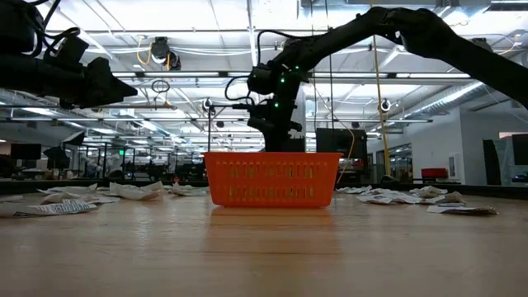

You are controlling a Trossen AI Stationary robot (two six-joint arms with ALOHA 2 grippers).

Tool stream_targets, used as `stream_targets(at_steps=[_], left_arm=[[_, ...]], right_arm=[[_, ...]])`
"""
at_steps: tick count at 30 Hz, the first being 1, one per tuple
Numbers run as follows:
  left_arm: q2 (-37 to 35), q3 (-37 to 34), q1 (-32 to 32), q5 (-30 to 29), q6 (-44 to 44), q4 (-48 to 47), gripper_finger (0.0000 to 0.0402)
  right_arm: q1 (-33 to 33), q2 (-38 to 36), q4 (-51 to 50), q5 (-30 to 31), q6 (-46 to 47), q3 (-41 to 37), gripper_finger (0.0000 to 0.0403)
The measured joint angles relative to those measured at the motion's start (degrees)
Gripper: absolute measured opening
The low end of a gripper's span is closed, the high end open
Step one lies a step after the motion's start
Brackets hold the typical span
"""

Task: Pick & Place First Aid Supplies
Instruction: Put the blue alcohol pad into the blue bin

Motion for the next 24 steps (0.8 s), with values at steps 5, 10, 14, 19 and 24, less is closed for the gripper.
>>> stream_targets(at_steps=[5,10,14,19,24], left_arm=[[0.0,0.0,0.0,0.0,0.0,0.0,0.0306],[0.0,0.0,0.0,0.0,0.0,0.0,0.0306],[0.0,0.0,0.0,0.0,0.0,0.0,0.0306],[0.0,0.0,0.0,0.0,0.0,0.0,0.0306],[0.0,0.0,0.0,0.0,0.0,0.0,0.0306]], right_arm=[[0.3,0.2,-2.3,-0.1,0.0,0.0,0.0072],[0.3,0.1,-6.9,-0.1,0.6,0.0,0.0121],[0.3,-1.4,-15.3,-0.1,1.9,0.0,0.0151],[0.4,-3.6,-25.0,-0.2,2.0,0.0,0.0172],[0.8,-6.7,-34.6,-0.6,5.5,-0.1,0.0175]])
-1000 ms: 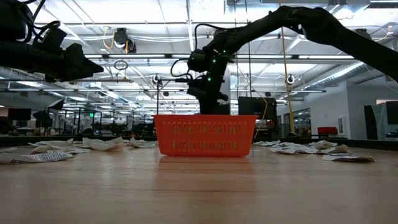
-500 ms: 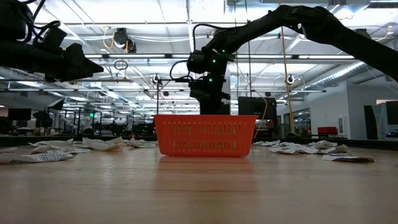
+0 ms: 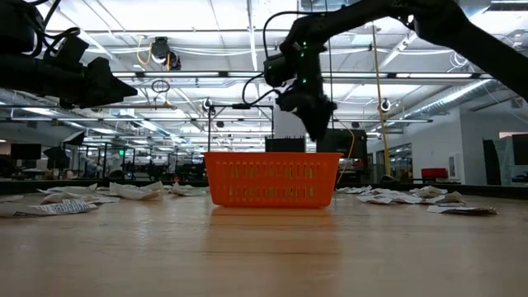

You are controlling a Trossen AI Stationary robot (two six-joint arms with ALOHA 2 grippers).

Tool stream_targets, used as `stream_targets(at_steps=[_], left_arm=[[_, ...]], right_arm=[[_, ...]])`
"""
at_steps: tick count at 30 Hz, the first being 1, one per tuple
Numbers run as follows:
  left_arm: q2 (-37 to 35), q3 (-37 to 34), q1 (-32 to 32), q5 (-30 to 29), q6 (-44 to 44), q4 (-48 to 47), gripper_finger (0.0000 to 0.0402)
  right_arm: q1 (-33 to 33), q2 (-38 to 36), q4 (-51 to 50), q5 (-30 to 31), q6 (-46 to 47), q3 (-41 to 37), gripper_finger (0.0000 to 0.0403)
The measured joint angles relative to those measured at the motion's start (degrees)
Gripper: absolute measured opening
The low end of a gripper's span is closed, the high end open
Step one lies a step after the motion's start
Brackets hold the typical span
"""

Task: Pick & Place First Aid Supplies
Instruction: Put the blue alcohol pad into the blue bin

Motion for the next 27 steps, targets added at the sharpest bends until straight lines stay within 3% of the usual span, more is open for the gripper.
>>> stream_targets(at_steps=[6,18,27], left_arm=[[0.0,0.0,0.0,0.0,0.0,0.0,0.0306],[0.0,0.0,0.0,0.0,0.0,0.0,0.0306],[0.0,0.0,0.0,0.0,0.0,0.0,0.0305]], right_arm=[[0.2,-4.7,-0.1,-5.4,5.3,-6.1,0.0168],[9.0,-26.4,16.5,-5.6,20.0,-41.5,0.0169],[19.0,-38.9,18.1,-9.0,33.6,-56.3,0.0169]])
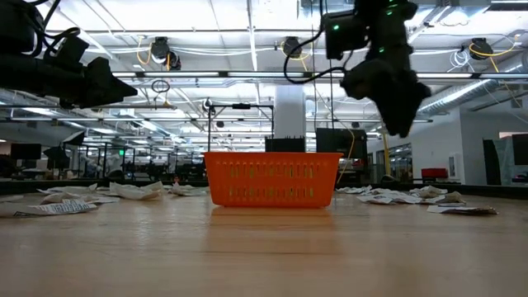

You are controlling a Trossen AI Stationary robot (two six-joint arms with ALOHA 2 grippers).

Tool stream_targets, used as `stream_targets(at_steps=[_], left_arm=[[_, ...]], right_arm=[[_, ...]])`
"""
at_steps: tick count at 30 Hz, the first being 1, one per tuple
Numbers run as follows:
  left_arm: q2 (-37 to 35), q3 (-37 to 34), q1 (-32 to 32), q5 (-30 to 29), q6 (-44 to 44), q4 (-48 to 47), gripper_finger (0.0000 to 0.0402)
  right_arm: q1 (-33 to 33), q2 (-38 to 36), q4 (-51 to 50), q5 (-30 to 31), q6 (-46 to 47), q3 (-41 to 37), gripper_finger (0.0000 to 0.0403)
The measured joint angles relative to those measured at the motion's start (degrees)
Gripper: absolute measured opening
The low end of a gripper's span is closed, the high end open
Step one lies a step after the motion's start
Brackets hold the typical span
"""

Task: Pick & Place First Aid Supplies
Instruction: Put the blue alcohol pad into the blue bin

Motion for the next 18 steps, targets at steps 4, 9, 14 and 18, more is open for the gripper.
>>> stream_targets(at_steps=[4,9,14,18], left_arm=[[0.0,0.0,0.0,0.0,0.0,0.0,0.0306],[0.0,0.0,0.0,0.0,0.0,0.0,0.0306],[0.0,0.0,0.0,0.0,0.0,0.0,0.0305],[0.0,0.0,0.0,0.0,0.0,0.0,0.0306]], right_arm=[[4.5,-3.6,0.5,-1.2,4.4,-3.6,0.0169],[8.3,-5.5,1.2,-1.0,6.7,-6.3,0.0169],[11.3,-5.5,6.1,-1.0,6.8,-10.7,0.0169],[13.3,-5.5,10.8,-2.4,7.6,-15.4,0.0169]])
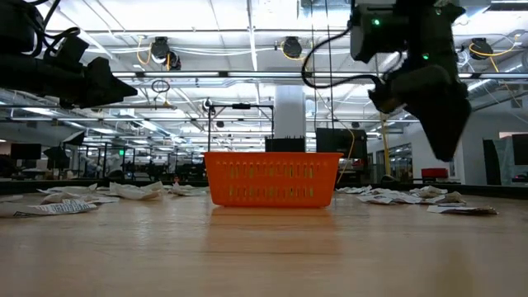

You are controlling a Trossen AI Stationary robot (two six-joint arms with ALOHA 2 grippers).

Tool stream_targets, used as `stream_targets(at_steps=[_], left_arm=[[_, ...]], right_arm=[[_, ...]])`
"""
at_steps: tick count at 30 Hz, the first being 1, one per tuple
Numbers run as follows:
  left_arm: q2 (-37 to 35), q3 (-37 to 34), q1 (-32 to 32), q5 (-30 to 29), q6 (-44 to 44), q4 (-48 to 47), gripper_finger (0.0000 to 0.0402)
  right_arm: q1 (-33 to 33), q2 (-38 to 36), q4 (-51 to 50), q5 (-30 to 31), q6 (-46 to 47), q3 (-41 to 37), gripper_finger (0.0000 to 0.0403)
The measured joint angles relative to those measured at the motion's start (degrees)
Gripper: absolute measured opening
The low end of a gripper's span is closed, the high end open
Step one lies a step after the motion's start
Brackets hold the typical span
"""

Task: Pick & Place First Aid Supplies
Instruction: Put the blue alcohol pad into the blue bin

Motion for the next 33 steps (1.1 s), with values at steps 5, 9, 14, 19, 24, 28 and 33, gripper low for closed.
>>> stream_targets(at_steps=[5,9,14,19,24,28,33], left_arm=[[0.0,0.0,0.0,0.0,0.0,0.0,0.0306],[0.0,0.0,0.0,0.0,0.0,0.0,0.0306],[0.0,0.0,0.0,0.0,0.0,0.0,0.0306],[0.0,0.0,0.0,0.0,0.0,0.0,0.0306],[0.0,0.0,0.0,0.0,0.0,0.0,0.0305],[0.0,0.0,0.0,0.0,0.0,0.0,0.0305],[0.0,0.0,0.0,0.0,0.0,0.0,0.0306]], right_arm=[[1.8,0.0,4.1,-1.8,0.0,-4.5,0.0169],[3.1,0.5,8.1,-1.4,-2.2,-6.6,0.0169],[3.3,2.4,12.5,-0.6,-3.0,-8.0,0.0169],[3.3,4.1,15.1,1.4,-3.0,-9.6,0.0164],[3.3,4.2,16.8,0.4,-3.6,-11.1,0.0116],[3.3,4.2,17.4,0.0,-3.7,-11.3,0.005],[3.3,3.9,17.9,-1.6,-4.7,-11.3,0.0008]])
